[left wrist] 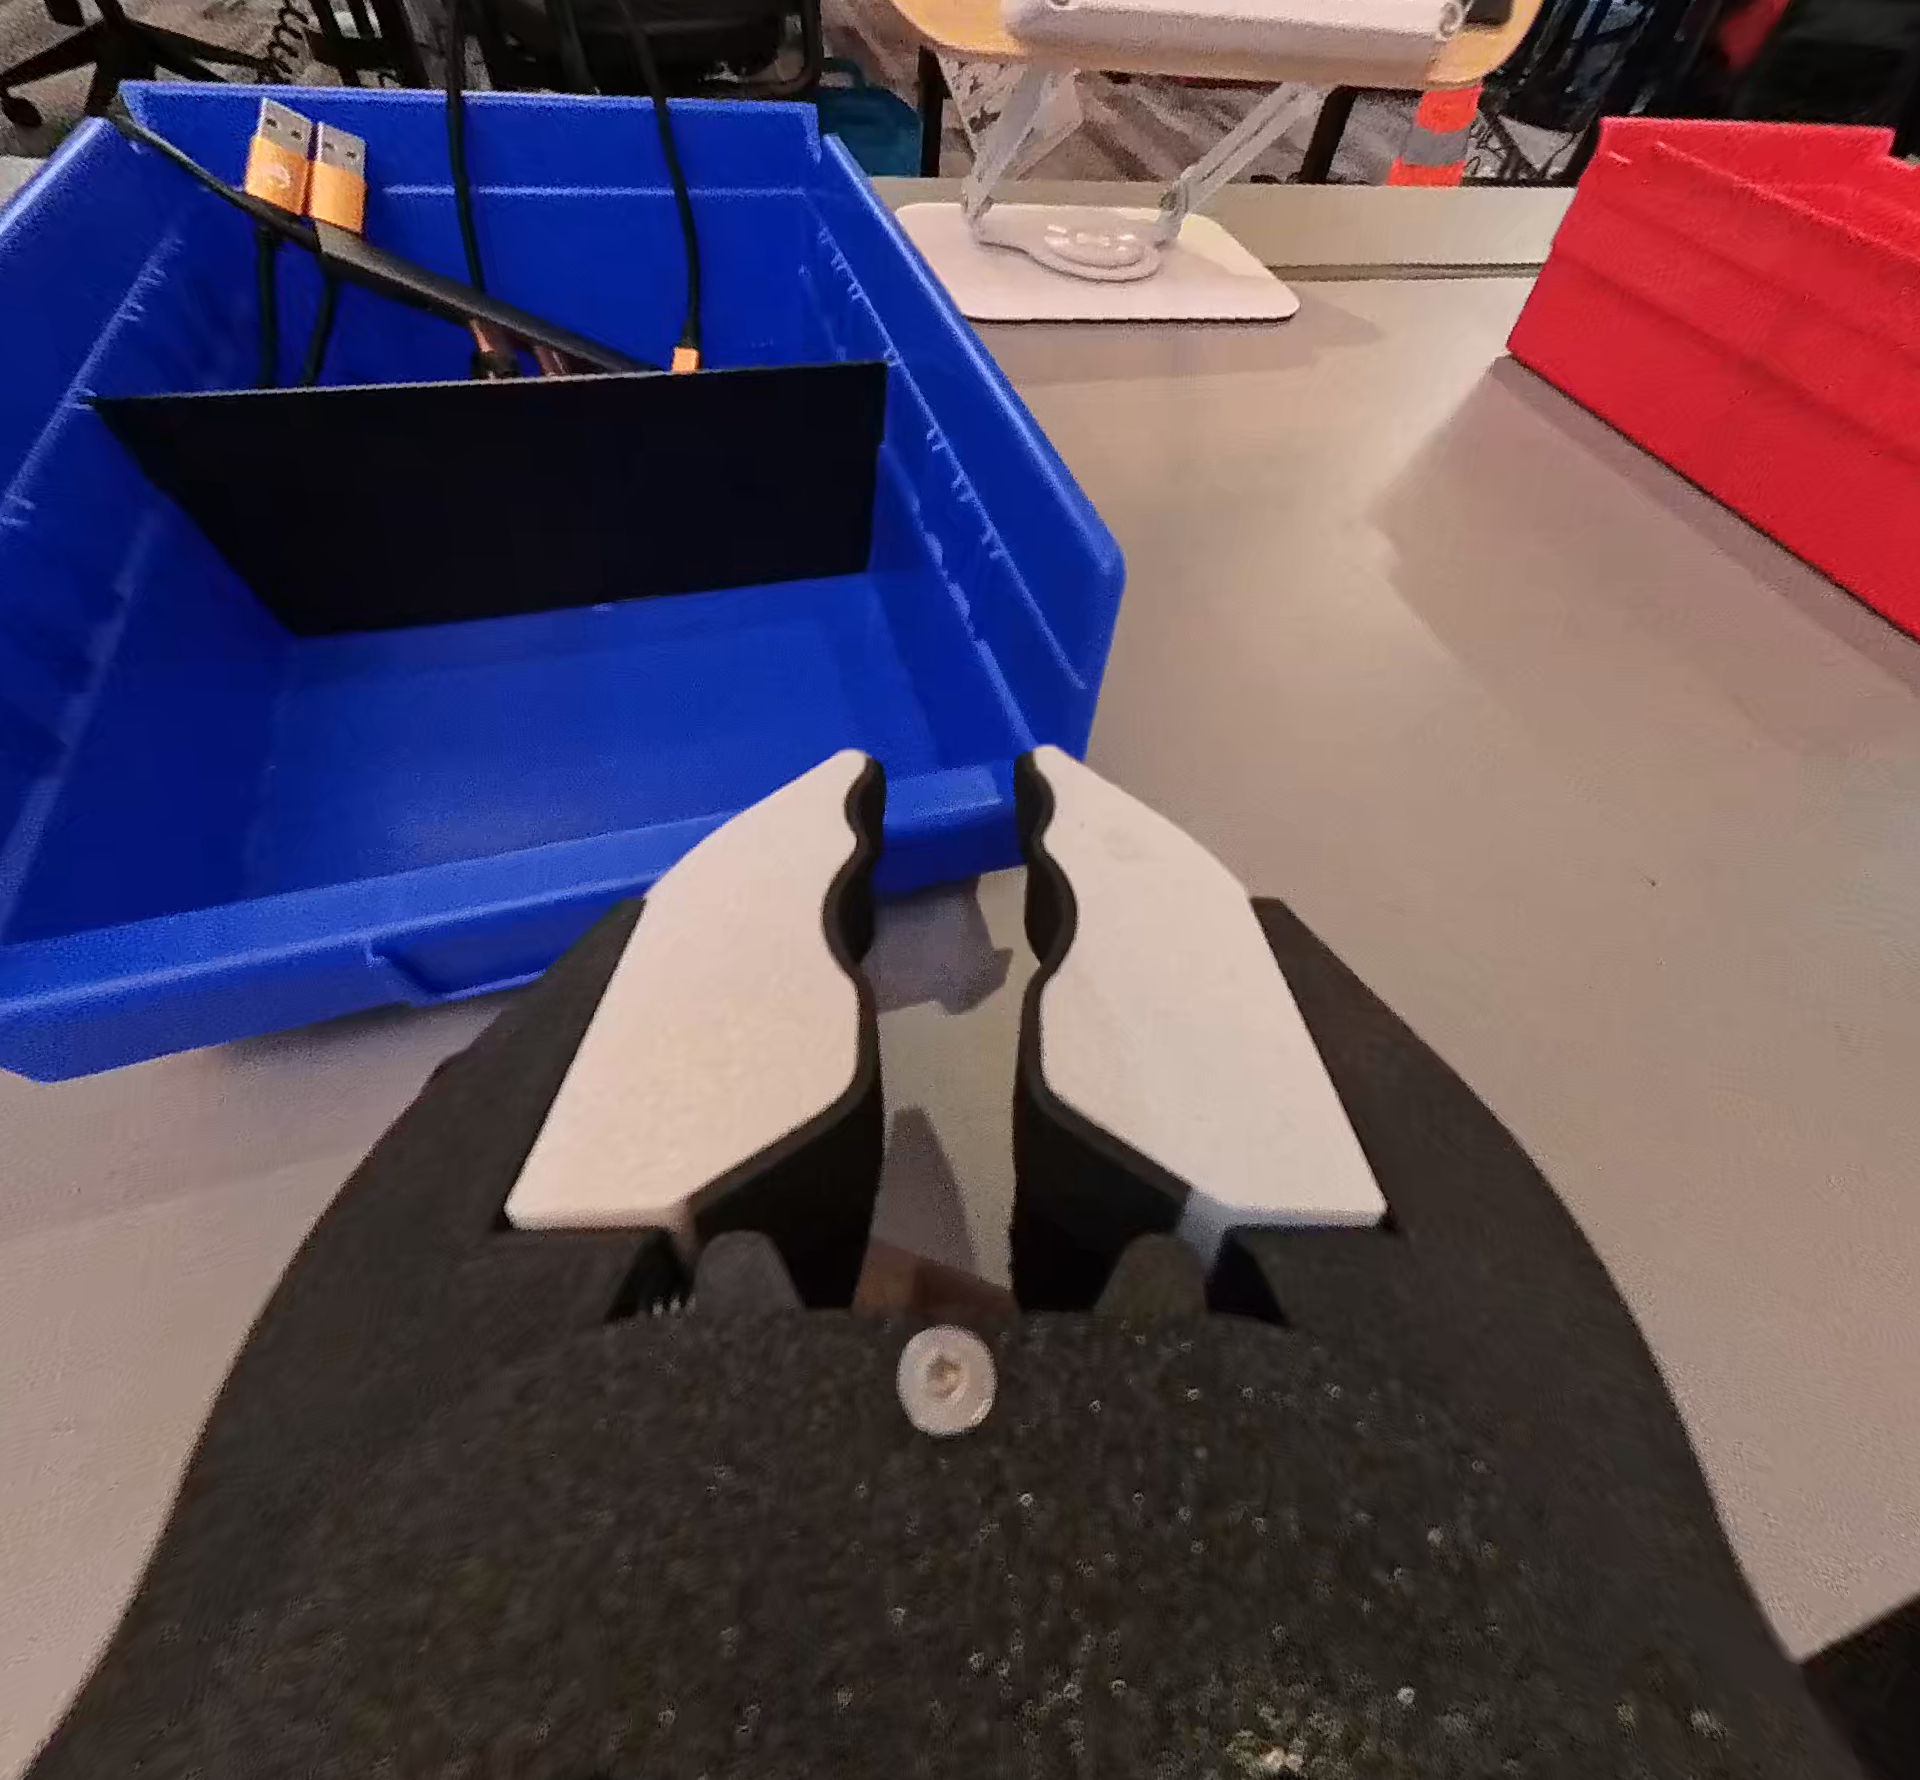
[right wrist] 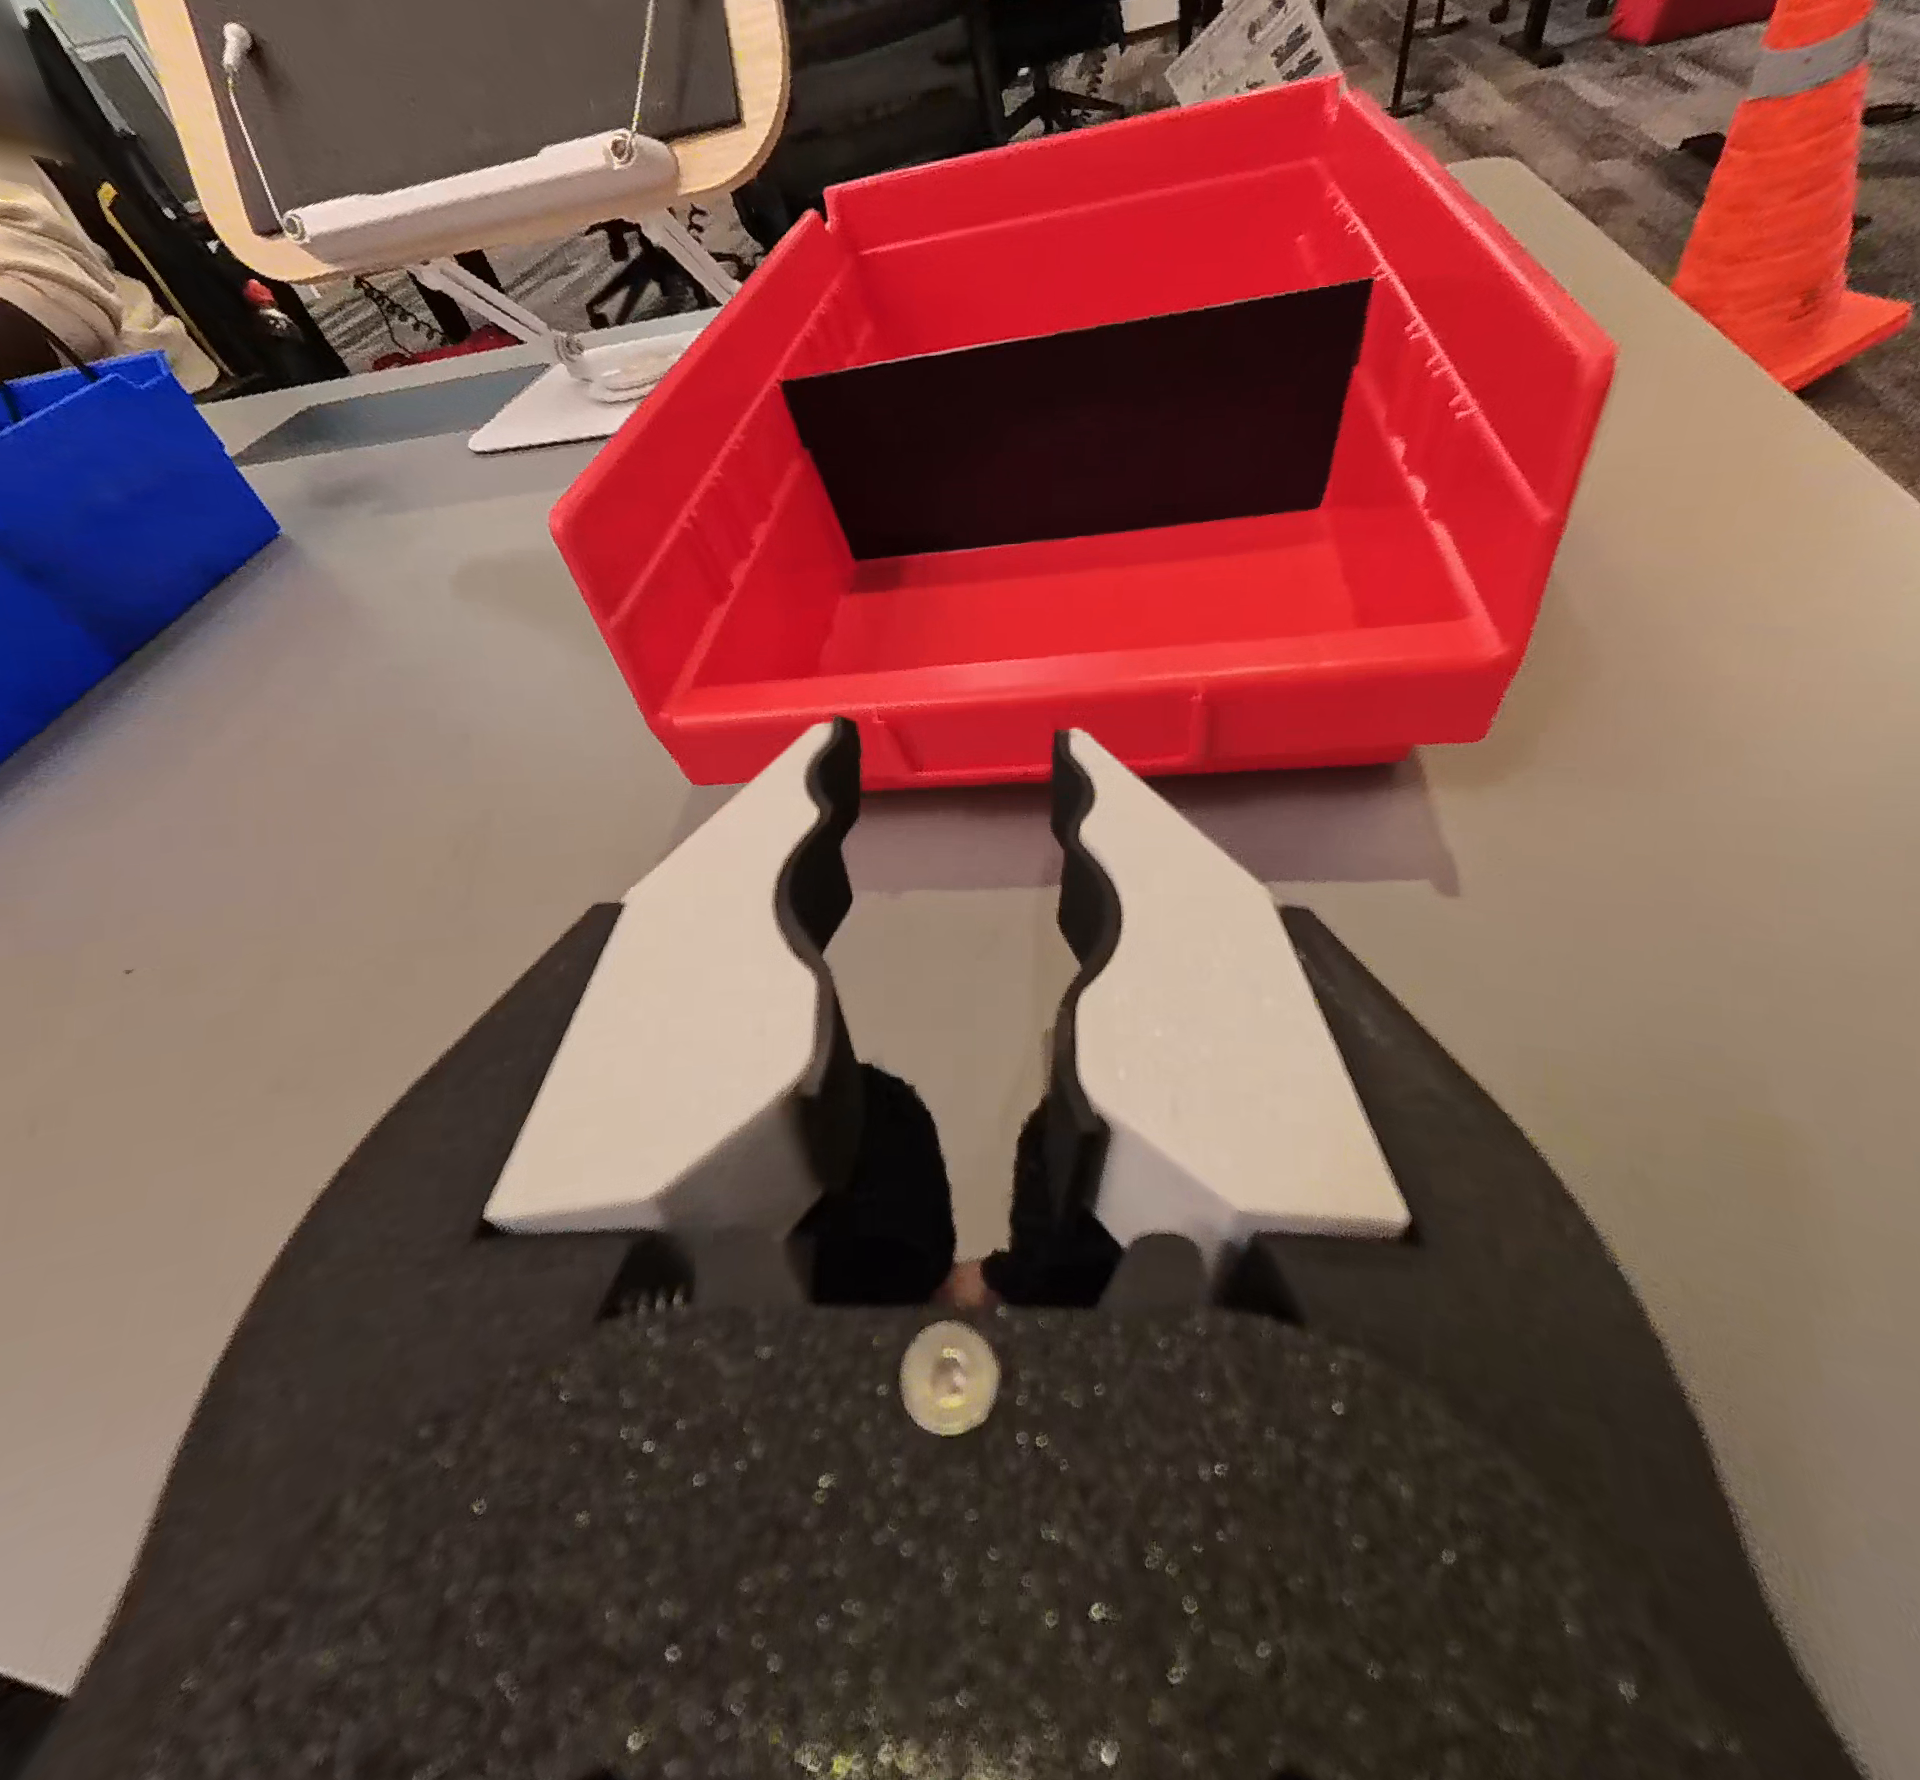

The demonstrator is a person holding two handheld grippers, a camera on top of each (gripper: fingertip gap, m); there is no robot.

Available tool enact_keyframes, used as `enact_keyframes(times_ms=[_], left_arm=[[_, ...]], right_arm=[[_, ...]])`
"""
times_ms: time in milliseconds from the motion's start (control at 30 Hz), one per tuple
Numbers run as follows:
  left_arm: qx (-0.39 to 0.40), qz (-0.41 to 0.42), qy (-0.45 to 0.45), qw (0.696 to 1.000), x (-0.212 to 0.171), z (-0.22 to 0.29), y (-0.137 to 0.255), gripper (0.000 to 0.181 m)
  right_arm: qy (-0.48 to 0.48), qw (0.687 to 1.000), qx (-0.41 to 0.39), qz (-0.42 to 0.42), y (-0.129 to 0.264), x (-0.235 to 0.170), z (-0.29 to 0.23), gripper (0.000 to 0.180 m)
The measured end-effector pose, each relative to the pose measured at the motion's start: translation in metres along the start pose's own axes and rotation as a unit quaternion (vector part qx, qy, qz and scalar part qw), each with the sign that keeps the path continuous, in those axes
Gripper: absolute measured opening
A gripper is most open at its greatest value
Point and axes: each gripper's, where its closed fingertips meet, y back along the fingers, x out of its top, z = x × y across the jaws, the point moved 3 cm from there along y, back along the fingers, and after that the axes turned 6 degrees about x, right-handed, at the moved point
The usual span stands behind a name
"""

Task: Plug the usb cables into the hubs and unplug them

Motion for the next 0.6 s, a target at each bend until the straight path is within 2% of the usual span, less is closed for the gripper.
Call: enact_keyframes(times_ms=[267, 467, 600], left_arm=[[0.022, -0.001, 0.019, 1.0, 0.0, -0.012, -0.002, 0.023], [-0.02, 0.021, 0.055, 0.998, 0.006, -0.007, 0.002, 0.023], [-0.001, 0.021, 0.015, 1.0, 0.003, -0.008, 0.004, 0.024]], right_arm=[[-0.043, 0.999, -0.012, 0.022, 0.008, 0.006, 0.02, 0.034], [-0.012, 1.0, 0.007, 0.019, 0.003, 0.006, -0.001, 0.034], [0.011, 1.0, 0.026, 0.008, -0.003, 0.003, -0.018, 0.034]])
